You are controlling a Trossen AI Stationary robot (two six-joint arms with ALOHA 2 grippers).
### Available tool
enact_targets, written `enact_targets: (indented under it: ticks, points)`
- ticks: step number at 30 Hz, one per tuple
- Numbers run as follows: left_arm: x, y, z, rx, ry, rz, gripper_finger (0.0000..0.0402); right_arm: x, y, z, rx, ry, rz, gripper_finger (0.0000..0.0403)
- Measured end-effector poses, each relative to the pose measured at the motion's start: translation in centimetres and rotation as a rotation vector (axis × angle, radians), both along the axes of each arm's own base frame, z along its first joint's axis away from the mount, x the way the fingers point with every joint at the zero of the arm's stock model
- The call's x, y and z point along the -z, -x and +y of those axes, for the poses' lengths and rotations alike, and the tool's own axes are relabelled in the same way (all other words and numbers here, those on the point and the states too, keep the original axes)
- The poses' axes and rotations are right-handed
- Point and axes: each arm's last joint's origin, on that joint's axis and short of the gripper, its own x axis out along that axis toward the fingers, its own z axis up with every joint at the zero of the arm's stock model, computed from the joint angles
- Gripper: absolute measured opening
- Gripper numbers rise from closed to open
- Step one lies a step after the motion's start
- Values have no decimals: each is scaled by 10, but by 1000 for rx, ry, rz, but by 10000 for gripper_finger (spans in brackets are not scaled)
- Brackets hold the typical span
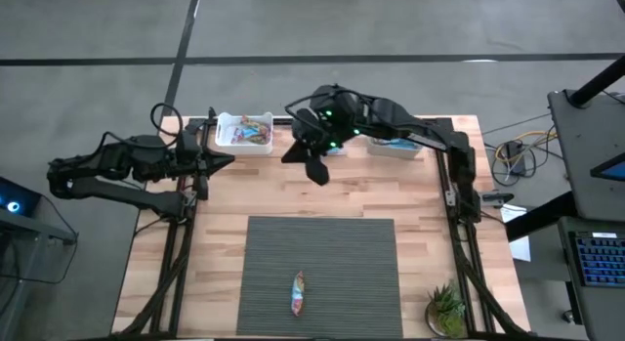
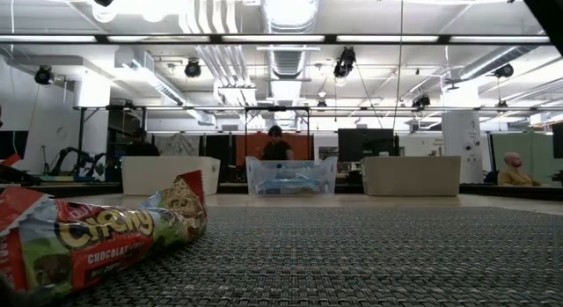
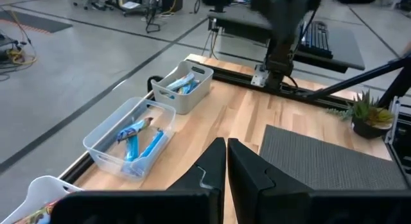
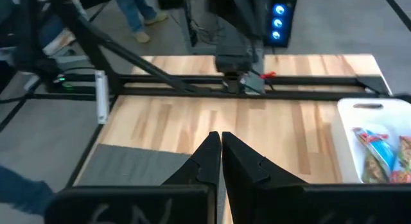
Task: Pick and place Granola Bars by type
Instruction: Put the red granola bar into the white bin
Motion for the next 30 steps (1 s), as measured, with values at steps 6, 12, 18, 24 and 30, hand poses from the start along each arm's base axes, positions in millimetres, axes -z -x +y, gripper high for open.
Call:
enact_targets:
  ticks: [6,12,18,24,30]
  points:
    - [-1,-3,-1,18,7,-17,0,-15,20,26,-57,13,-31,8]
    - [-1,-7,-1,30,15,-19,0,-1,32,52,-53,20,-73,8]
    - [-3,-16,-4,104,59,-45,0,17,60,79,15,58,-114,8]
    - [-5,-28,-6,140,58,-75,0,32,103,100,44,28,-167,8]
    - [-2,-39,-6,143,47,-66,0,55,140,105,29,-6,-225,8]
